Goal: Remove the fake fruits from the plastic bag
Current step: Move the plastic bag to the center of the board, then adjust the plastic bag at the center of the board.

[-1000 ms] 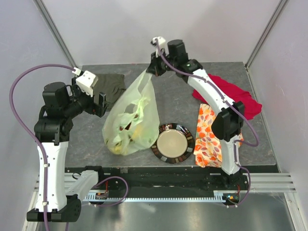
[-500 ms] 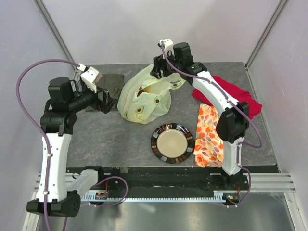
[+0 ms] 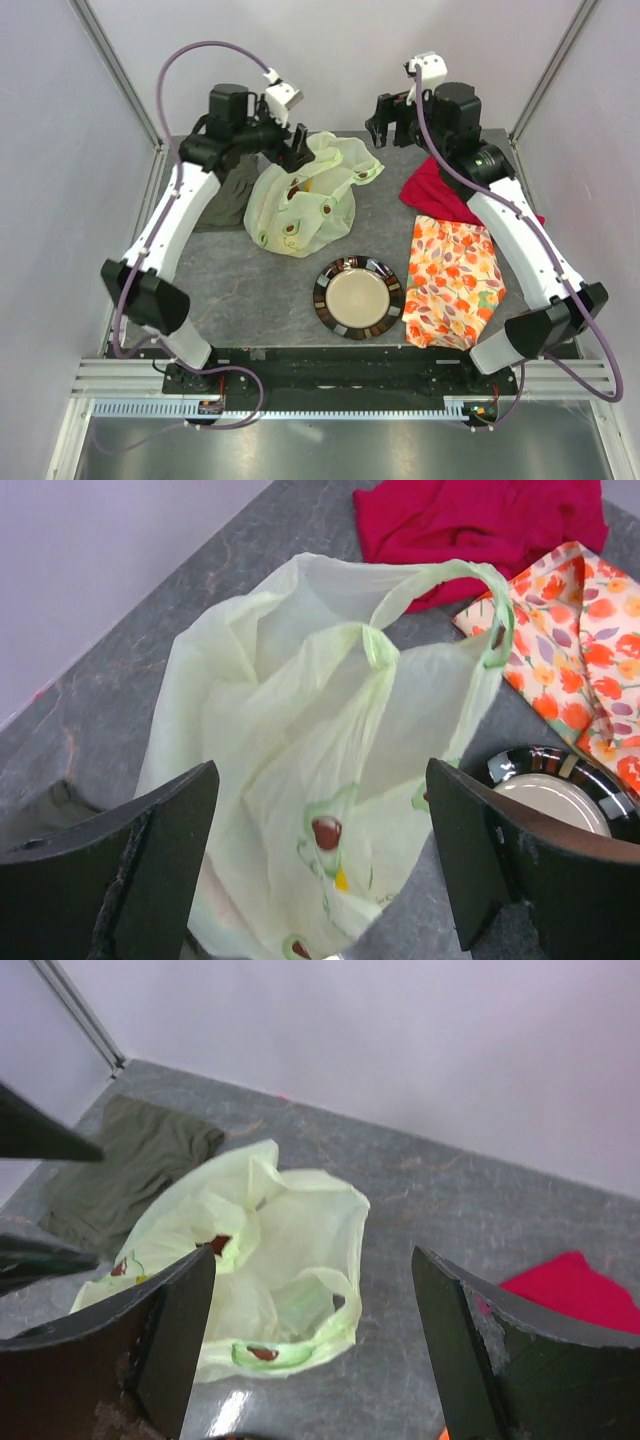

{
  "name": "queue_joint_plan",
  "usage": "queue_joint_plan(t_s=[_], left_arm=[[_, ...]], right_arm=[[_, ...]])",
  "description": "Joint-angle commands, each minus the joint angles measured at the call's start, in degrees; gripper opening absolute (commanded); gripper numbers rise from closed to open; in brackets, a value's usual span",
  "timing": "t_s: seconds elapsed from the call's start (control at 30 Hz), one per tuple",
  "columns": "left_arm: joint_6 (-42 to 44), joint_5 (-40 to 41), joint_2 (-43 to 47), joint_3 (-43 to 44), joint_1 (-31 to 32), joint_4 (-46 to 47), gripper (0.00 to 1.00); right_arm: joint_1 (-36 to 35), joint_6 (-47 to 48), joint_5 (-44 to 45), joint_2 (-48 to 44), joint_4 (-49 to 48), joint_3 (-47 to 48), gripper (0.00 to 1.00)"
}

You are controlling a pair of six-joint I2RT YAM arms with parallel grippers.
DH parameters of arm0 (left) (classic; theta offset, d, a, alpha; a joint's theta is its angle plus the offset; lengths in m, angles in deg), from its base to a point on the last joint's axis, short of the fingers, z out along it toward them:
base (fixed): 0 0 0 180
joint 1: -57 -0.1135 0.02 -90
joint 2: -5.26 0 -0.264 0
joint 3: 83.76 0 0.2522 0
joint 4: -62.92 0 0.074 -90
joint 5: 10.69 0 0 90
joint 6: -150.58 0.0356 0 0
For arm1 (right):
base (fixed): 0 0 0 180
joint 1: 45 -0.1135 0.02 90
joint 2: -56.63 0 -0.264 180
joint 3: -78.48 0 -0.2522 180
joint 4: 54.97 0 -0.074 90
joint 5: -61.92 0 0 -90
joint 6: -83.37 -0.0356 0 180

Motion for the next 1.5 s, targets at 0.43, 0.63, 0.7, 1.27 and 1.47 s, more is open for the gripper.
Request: queue_joint_plan(t_s=[0.43, 0.63, 0.7, 1.27, 1.47], left_arm=[[9.49, 0.34, -13.56, 14.46, 8.26, -11.72, 0.79], [9.14, 5.52, -16.28, 15.33, 9.31, -11.73, 0.73], [8.52, 8.5, -18.03, 16.21, 9.4, -11.81, 0.68], [-0.18, 6.06, -30.94, 40.45, 3.35, 0.48, 0.02], [2.37, 7.2, -30.09, 46.72, 1.76, 14.1, 0.02]], right_arm=[[10.69, -26.61, -25.25, 6.5, -0.65, -13.36, 0.86], [10.87, -27.59, -30.71, 6.32, -1.54, -14.24, 0.84], [10.95, -27.68, -31.59, 6.5, -1.54, -14.77, 0.81], [14.91, -22.5, -29.76, 32.05, -10.24, 21.31, 0.0], [15.7, -15.91, -23.78, 38.23, -13.48, 39.89, 0.0]])
